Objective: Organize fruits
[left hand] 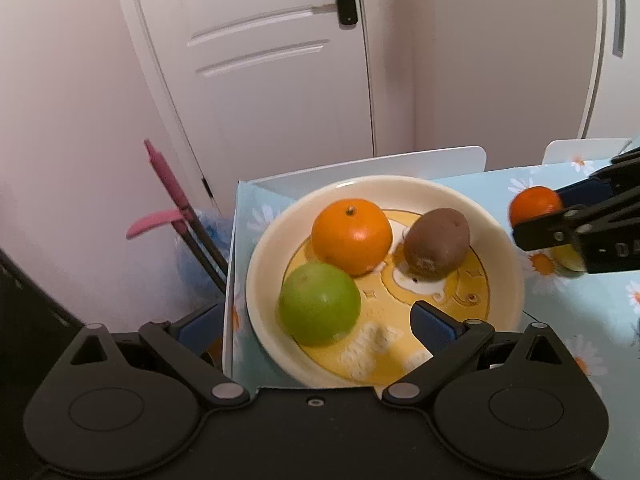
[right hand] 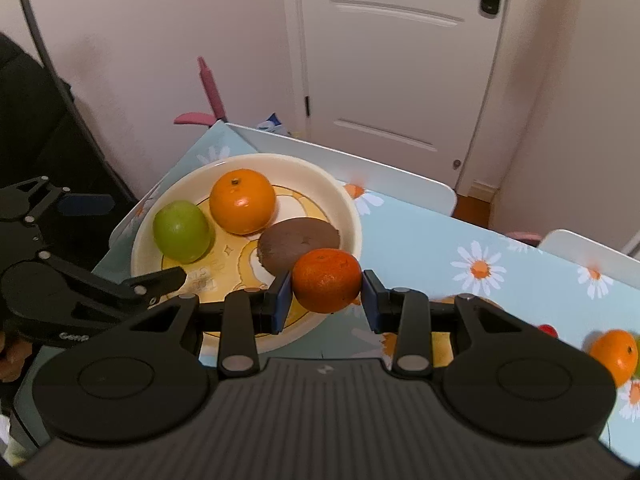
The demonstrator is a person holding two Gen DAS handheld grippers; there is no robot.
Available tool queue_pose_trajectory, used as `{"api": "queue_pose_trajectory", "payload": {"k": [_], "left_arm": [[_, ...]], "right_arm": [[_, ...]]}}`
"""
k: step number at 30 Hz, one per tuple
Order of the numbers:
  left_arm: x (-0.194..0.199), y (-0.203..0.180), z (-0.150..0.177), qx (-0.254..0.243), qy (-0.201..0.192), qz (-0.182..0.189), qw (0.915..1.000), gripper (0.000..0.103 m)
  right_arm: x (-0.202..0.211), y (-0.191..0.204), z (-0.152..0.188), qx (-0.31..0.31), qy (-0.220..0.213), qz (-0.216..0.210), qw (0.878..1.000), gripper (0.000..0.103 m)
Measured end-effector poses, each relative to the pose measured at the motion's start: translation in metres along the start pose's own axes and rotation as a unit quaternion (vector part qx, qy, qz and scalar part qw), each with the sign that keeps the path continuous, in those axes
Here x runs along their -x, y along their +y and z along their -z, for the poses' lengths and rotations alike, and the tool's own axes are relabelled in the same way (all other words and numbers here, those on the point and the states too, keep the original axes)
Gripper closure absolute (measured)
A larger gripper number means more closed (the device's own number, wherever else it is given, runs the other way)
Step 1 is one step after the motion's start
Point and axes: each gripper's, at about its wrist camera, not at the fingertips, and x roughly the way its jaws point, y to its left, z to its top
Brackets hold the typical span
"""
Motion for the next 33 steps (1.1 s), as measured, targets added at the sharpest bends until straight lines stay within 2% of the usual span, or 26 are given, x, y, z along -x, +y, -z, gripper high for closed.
{"api": "queue_pose_trajectory", "payload": {"k": [8, 11, 17, 19, 21, 22, 23, 24, 33], "left_arm": [[0.015, -0.006, 0.01, 0.027, 0.02, -0.015, 0.9993, 0.001], [0.018, -0.007, 0.013, 0.042, 0.025, -0.01, 0.9988, 0.001], [0.025, -0.004, 0.022, 0.054, 0.03, -0.008, 0.998, 0.001], [0.028, -0.005, 0.023, 0.055, 0.029, -0.008, 0.998, 0.001], [0.03, -0.006, 0.024, 0.053, 0.028, -0.011, 0.9981, 0.001], [0.032, -0.006, 0.023, 0.051, 0.028, -0.014, 0.9982, 0.001], [0.033, -0.007, 0.023, 0.049, 0.026, -0.016, 0.9983, 0.001], [0.034, -0.008, 0.024, 0.047, 0.025, -0.017, 0.9984, 0.001], [0.056, -0.015, 0.022, 0.044, 0.014, -0.015, 0.9988, 0.001]], "right_arm": [[-0.017, 0.014, 0.0, 0.037, 0.017, -0.024, 0.999, 0.051], [-0.024, 0.02, 0.004, 0.051, 0.026, -0.026, 0.998, 0.051], [-0.029, 0.02, 0.009, 0.045, 0.024, -0.036, 0.998, 0.05], [-0.028, 0.02, 0.009, 0.041, 0.019, -0.036, 0.998, 0.044], [-0.023, 0.019, 0.009, 0.036, 0.01, -0.034, 0.999, 0.024], [-0.02, 0.019, 0.009, 0.033, 0.003, -0.033, 0.999, 0.018], [-0.015, 0.019, 0.009, 0.03, -0.006, -0.03, 0.999, 0.007], [-0.01, 0.018, 0.01, 0.027, -0.015, -0.026, 0.999, 0.0], [0.025, 0.011, 0.012, -0.006, -0.032, -0.006, 0.999, 0.0]]}}
